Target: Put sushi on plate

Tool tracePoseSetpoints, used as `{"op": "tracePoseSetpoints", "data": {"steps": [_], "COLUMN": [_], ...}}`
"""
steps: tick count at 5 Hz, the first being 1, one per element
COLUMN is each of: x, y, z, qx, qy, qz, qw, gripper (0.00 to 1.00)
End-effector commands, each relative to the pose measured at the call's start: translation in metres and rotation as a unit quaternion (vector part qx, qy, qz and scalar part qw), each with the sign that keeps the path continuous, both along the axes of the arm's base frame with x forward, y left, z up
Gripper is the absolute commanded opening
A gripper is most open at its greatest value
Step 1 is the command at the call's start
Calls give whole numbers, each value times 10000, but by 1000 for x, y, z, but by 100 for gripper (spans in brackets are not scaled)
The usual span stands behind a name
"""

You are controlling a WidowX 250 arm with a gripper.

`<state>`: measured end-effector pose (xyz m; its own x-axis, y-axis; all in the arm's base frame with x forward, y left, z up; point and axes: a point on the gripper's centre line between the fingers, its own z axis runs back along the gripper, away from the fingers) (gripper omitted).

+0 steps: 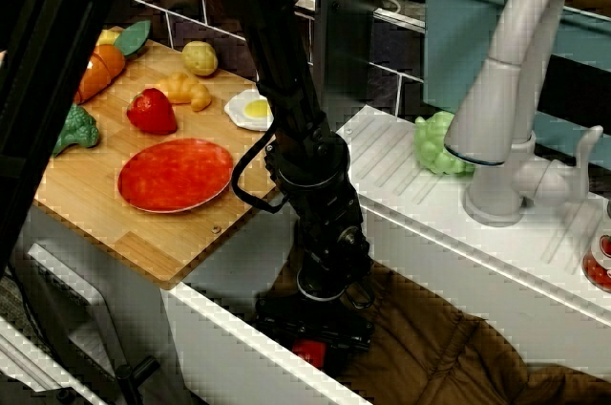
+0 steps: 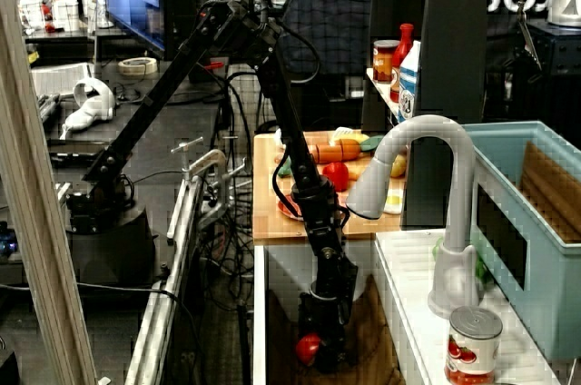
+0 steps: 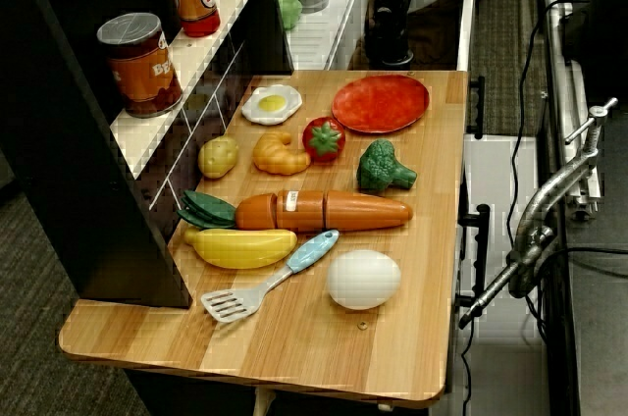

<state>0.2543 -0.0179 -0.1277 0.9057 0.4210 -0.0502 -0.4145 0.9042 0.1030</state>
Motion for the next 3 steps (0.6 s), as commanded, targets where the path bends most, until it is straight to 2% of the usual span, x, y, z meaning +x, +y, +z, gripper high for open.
{"op": "tracePoseSetpoints", "data": {"steps": [1, 2, 3], "x": [9, 6, 11], "y": [5, 4, -2], "z": [-2, 25, 71], "qx": [30, -81, -287], "qy": [52, 158, 228], "qz": [-3, -169, -258], "qw": [10000, 9997, 9990], "gripper": [0, 0, 0]}}
